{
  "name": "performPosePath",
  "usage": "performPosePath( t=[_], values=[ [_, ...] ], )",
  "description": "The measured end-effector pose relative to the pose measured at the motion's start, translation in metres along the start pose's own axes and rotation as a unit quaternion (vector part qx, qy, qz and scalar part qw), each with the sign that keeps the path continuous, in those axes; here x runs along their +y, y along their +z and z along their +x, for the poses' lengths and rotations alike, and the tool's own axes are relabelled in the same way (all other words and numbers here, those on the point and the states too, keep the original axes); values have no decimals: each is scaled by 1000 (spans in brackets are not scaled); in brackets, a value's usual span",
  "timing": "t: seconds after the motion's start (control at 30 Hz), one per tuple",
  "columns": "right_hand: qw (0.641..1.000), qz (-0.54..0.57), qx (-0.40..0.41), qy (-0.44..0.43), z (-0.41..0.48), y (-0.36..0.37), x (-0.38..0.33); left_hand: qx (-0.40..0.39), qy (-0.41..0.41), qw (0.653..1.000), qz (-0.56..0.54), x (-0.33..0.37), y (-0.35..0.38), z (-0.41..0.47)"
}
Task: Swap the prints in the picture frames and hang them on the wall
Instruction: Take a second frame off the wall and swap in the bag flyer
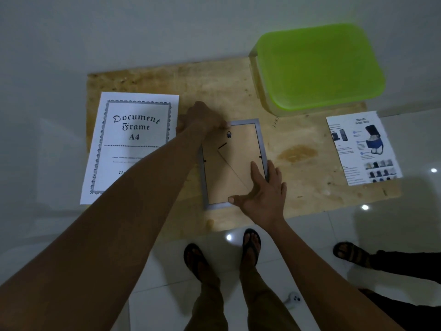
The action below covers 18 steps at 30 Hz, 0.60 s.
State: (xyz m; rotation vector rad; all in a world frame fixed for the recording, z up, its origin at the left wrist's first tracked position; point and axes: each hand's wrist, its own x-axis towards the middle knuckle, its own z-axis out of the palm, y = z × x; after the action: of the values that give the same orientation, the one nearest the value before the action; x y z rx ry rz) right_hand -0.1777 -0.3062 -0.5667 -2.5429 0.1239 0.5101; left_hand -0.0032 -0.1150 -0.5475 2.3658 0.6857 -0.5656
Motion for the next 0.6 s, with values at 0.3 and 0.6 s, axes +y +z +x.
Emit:
performPosePath(
  t=[0.3,0.6],
  values=[
    [998,-26,-46,34,7,-4,-13,44,111,993,-3,-6,9,-11],
    [998,-36,-53,9,7,-5,-7,-19,54,996,-66,-6,-4,-12]
  ],
)
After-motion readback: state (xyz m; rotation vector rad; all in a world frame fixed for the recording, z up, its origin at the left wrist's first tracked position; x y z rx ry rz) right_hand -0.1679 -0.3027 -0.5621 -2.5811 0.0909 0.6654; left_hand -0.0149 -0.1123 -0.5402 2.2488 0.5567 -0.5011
